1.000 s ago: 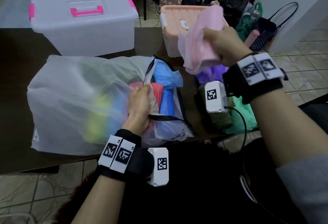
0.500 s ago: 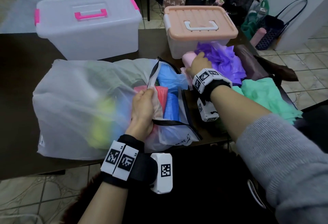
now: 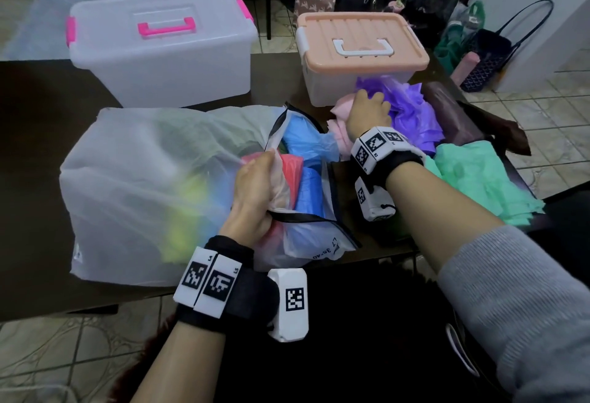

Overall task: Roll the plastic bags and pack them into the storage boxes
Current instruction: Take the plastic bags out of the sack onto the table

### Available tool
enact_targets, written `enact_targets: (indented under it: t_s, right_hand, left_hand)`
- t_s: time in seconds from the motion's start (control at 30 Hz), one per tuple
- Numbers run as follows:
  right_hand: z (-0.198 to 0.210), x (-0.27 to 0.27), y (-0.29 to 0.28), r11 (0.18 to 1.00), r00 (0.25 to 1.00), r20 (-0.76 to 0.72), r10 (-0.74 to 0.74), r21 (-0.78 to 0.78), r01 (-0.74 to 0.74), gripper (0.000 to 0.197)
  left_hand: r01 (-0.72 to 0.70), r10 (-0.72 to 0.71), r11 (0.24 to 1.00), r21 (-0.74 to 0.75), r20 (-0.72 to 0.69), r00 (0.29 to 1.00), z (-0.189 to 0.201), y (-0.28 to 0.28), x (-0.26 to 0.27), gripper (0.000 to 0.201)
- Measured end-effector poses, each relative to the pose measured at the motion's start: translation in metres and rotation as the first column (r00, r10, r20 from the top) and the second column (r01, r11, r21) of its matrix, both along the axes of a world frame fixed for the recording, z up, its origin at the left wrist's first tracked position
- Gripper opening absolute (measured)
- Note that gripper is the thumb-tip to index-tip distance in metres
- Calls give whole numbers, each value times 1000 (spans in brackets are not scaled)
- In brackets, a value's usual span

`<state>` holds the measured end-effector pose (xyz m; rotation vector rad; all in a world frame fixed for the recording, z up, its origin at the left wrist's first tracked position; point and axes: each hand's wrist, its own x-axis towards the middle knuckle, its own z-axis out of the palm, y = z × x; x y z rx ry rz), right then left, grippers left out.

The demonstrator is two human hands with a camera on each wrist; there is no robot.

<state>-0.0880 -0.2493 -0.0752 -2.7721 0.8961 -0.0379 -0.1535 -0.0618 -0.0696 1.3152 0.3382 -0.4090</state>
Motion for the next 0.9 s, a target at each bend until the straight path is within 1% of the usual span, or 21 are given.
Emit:
enact_targets:
  t_s: [0.1,0.17,0.2,0.27,0.33,0.37,0.4,0.5,0.57,0.7,0.83,0.9]
  right_hand:
    - [10,-2,1,1000,1000,-13,-19,22,19,46]
    - [16,1,9,998,999,37,21,56,-23,40]
    - [19,2,13,992,996,68,57,108,-65,38]
    - [24,2,25,955,992,47,116,268,-125,45]
    - [25,-1,38,906,975,-93,200,397,-148,50]
    - [24,-2,42,899,957,-170,233,413,-146,54]
    - [22,-3,44,900,942,-216,257,409,-152,59]
    - [22,-8,50,911,914,-281,294,373,-178,69]
    - [21,-10,53,909,909,-292,297,376,-176,70]
    - [23,-14,56,906,923,-260,283,388,-169,67]
    - [25,-17,51,885,936,-274,221,460,-74,71]
    - [22,-19,49,851,941,-274,199,524,-28,72]
  left_hand:
    - [-41,23,989,143,125,992,2,5,9,19]
    - [-97,52,972,212,210,976,1,8,13,27]
    - [-119,65,966,231,230,971,-1,8,13,31]
    - [-146,80,957,251,256,963,-4,6,11,37]
    - [-167,80,940,297,285,955,-6,6,9,40]
    - [-178,84,935,307,295,952,-7,6,9,40]
    - [-189,94,933,306,298,950,-9,6,9,40]
    - [-211,125,934,287,291,949,-13,8,12,40]
    - [-211,120,932,295,298,947,-14,8,12,41]
    - [-208,99,920,331,319,943,-14,6,10,40]
    - [-226,113,917,330,328,938,-16,6,9,41]
    - [-226,118,921,316,327,937,-17,6,8,41]
